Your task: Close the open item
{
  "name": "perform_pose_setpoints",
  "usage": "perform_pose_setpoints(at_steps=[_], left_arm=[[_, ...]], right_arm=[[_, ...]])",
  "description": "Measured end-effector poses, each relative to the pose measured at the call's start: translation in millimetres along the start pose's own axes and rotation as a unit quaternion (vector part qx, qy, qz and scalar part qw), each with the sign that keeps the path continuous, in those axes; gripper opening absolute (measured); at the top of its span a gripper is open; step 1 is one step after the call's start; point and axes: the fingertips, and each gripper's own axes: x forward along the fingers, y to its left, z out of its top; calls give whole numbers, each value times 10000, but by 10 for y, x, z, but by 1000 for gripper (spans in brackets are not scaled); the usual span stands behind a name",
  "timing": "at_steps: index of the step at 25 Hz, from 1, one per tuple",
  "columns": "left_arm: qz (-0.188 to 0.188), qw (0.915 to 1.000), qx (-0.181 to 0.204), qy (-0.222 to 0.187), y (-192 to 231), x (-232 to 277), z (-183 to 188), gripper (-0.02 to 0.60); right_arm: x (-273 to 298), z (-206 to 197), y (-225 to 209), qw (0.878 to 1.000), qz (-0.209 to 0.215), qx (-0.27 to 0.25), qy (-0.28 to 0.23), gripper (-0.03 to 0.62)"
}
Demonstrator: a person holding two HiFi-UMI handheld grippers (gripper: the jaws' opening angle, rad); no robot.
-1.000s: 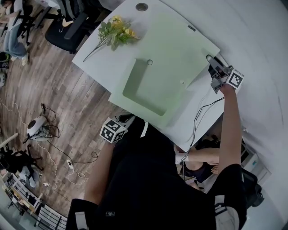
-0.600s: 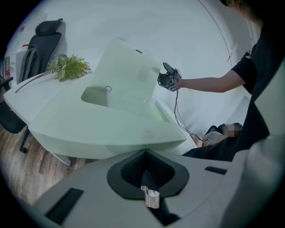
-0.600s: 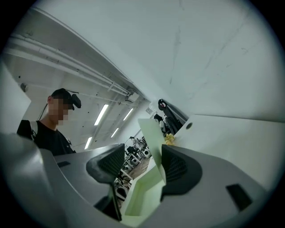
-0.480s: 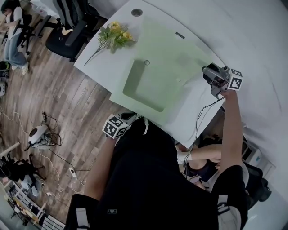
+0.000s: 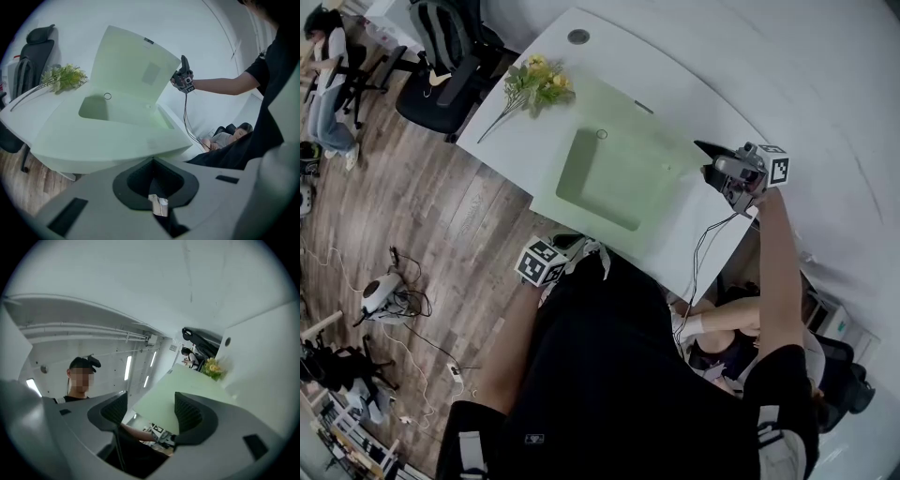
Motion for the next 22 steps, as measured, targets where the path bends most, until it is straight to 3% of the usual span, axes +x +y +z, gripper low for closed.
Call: perform_pose_setpoints(at_steps=[3, 7, 11, 16, 22], left_arm=[[-8, 10000, 3, -30, -49, 14, -22, 6], [-68, 10000, 24, 38, -120, 26, -77, 6], [-103, 9999, 63, 14, -151, 72, -74, 6], [-64, 9999, 76, 44, -150, 109, -108, 6], [-31, 9999, 64, 77, -149, 177, -151, 6]], right_arm=[[149, -219, 146, 9959, 459, 781, -57, 288], [247, -568, 3, 9919, 282, 1237, 90, 287], [356, -880, -153, 9880, -139, 1460, 488, 287], [453, -1182, -444, 9765, -1080, 1393, 1242, 285], [580, -1699, -746, 9343, -1913, 995, 2839, 278]])
